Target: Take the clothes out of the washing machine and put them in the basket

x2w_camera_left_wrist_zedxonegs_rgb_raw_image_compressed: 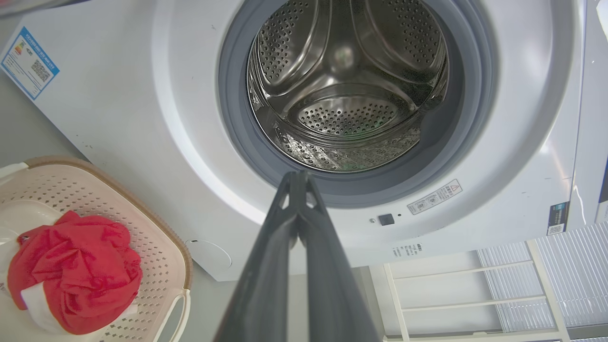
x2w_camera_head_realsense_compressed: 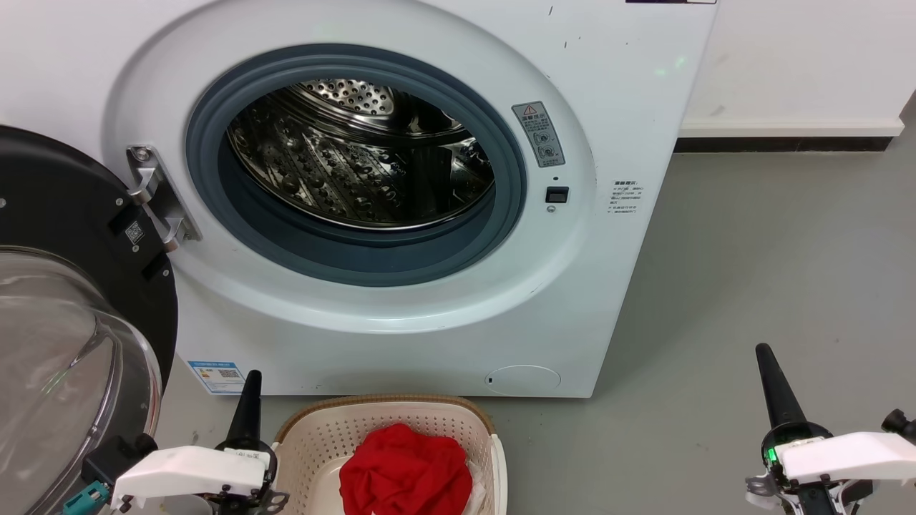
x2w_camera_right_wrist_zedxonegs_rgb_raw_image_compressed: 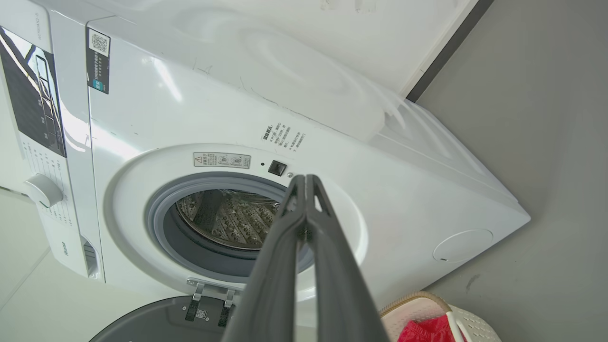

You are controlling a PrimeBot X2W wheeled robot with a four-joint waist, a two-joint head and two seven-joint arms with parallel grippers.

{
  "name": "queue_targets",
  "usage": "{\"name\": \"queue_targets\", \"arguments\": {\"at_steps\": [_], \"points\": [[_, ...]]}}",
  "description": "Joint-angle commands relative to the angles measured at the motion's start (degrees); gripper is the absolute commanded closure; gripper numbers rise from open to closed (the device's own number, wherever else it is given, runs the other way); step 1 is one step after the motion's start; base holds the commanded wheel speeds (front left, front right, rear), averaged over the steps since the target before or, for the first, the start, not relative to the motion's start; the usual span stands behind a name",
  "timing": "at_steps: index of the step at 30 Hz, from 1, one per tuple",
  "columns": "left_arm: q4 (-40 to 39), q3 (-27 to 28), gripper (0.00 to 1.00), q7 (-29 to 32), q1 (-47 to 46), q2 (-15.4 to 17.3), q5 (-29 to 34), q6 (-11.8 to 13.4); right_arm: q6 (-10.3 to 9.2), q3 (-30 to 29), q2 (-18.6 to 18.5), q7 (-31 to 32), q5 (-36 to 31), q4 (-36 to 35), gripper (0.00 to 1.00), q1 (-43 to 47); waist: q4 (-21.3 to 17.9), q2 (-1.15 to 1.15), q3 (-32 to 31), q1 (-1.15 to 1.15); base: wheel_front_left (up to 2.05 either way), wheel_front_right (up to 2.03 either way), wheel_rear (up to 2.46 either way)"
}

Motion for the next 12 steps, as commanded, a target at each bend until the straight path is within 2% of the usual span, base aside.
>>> {"name": "queue_targets", "arguments": {"at_steps": [1,12], "points": [[-0.2,0.3,1.0,0.3,-1.4,0.1,-1.3,-0.6,0.01,-0.2,-0.4,0.3,1.5,-0.1,1.0,-1.3,0.0,0.0,0.0,0.0,0.0,0.0,0.0],[0.5,0.8,1.0,1.9,-2.3,0.1,-7.6,-1.1,0.01,-0.7,-0.3,2.0,7.8,0.9,1.0,-2.3,0.1,0.0,0.0,0.0,0.0,0.0,0.0]]}}
